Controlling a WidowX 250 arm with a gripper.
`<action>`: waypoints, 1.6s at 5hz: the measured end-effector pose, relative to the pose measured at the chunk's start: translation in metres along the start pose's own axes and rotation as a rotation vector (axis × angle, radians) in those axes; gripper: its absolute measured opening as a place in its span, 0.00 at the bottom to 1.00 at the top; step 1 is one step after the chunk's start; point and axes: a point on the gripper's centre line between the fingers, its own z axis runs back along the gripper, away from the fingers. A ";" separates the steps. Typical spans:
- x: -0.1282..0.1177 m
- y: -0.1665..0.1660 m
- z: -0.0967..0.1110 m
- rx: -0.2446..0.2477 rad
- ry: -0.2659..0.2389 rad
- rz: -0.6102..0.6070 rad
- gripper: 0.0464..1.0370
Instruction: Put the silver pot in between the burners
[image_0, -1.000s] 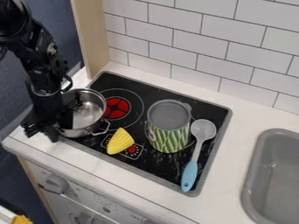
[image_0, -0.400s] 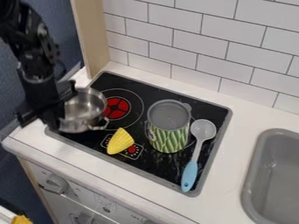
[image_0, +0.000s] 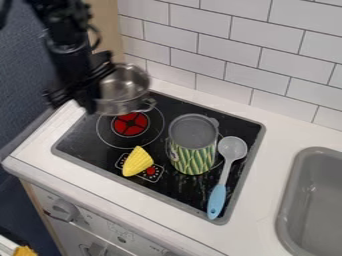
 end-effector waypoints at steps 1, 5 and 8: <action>-0.012 -0.029 -0.006 -0.015 0.012 -0.042 0.03; -0.042 -0.074 -0.047 0.036 0.042 0.272 0.03; -0.062 -0.077 -0.075 0.076 0.028 0.279 0.05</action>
